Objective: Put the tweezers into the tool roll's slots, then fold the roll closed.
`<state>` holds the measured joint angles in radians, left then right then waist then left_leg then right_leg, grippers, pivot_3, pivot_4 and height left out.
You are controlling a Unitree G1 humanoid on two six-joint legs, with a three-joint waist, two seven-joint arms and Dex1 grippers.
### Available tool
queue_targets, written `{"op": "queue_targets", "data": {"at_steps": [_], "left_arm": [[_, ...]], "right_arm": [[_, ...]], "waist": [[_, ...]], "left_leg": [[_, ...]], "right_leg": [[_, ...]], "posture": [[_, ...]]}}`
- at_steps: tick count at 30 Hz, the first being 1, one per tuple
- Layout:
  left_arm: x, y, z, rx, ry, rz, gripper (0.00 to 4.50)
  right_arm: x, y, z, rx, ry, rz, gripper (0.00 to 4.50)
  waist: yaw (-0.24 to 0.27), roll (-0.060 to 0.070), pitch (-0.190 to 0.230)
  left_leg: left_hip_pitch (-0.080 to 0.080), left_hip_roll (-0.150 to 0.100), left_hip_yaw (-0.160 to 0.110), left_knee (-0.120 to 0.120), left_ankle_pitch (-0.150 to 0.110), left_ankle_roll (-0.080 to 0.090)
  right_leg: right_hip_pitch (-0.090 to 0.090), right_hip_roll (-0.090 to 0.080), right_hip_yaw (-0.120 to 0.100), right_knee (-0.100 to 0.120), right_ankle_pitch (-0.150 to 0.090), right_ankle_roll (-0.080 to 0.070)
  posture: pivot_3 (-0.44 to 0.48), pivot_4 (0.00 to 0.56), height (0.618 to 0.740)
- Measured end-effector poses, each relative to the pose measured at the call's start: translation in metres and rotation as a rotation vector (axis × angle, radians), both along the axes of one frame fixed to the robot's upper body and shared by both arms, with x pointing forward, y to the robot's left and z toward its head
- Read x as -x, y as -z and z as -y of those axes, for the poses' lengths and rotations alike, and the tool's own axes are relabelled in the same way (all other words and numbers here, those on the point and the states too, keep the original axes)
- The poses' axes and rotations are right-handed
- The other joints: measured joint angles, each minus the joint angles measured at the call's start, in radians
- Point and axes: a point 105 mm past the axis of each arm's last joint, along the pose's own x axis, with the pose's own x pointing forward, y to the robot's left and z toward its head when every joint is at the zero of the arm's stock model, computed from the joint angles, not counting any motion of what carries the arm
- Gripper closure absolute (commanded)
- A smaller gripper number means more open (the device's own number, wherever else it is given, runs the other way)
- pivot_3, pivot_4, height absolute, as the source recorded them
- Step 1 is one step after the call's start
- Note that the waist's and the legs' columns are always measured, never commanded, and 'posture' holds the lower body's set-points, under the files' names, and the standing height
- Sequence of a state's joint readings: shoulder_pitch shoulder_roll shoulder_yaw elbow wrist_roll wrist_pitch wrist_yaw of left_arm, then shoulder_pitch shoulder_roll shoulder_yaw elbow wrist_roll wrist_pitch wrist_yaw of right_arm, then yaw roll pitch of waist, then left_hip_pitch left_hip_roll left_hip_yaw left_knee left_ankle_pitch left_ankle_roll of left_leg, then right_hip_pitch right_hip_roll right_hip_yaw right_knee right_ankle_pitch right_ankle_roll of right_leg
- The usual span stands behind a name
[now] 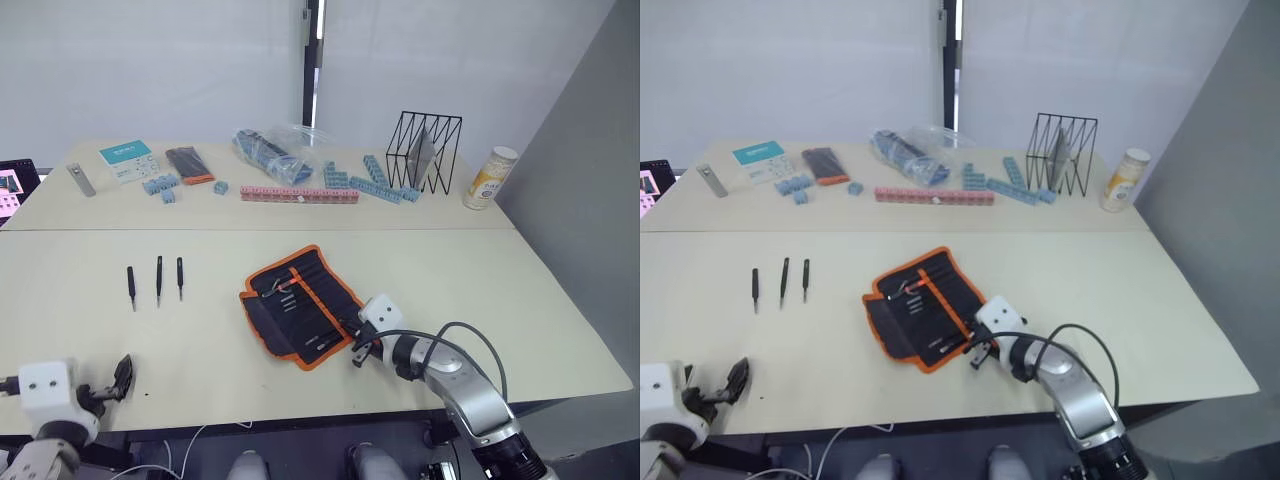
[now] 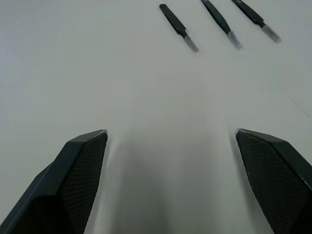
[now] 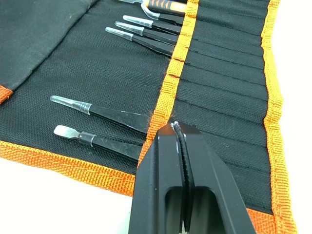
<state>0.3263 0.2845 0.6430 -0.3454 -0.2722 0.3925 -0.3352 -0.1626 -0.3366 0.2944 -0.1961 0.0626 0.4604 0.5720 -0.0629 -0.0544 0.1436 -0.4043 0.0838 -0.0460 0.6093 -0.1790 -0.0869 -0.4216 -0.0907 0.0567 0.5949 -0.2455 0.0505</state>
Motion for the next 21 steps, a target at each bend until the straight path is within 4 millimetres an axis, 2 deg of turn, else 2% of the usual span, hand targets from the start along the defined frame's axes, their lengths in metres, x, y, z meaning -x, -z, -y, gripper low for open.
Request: {"op": "queue_targets", "data": {"at_steps": [5, 11, 15, 21], "left_arm": [[-0.045, -0.003, 0.0, 0.001, 0.019, 0.016, 0.05], [-0.084, -0.007, 0.001, 0.0, 0.002, 0.003, 0.05], [-0.096, -0.006, 0.002, 0.025, -0.017, -0.015, 0.05], [-0.107, -0.007, 0.003, 0.066, -0.049, -0.045, 0.05]], "right_arm": [[-0.001, 0.0, -0.002, -0.003, -0.008, -0.003, 4.5], [-0.002, 0.0, -0.003, -0.004, -0.01, -0.006, 4.5], [-0.002, 0.001, -0.003, -0.004, -0.007, -0.009, 4.5], [-0.003, 0.002, -0.001, -0.001, 0.004, -0.01, 4.5]], "waist": [[0.003, 0.0, -0.001], [0.013, -0.002, -0.001], [0.022, -0.002, -0.001], [0.024, -0.001, -0.002]], "left_leg": [[0.002, 0.0, 0.0, 0.0, 0.0, 0.0], [0.008, 0.0, 0.001, -0.001, 0.0, 0.0], [0.015, 0.0, 0.001, -0.004, 0.0, 0.0], [0.015, 0.0, 0.001, -0.003, 0.0, 0.0]], "right_leg": [[0.001, 0.0, -0.001, 0.002, 0.0, 0.0], [0.001, 0.0, -0.001, 0.015, 0.002, 0.001], [0.002, 0.001, -0.001, 0.02, 0.002, 0.001], [0.003, 0.001, -0.001, 0.018, 0.002, 0.001]], "posture": [[0.0, 0.15, 0.706], [0.0, 0.15, 0.706], [0.0, 0.15, 0.706], [0.0, 0.15, 0.706]]}}
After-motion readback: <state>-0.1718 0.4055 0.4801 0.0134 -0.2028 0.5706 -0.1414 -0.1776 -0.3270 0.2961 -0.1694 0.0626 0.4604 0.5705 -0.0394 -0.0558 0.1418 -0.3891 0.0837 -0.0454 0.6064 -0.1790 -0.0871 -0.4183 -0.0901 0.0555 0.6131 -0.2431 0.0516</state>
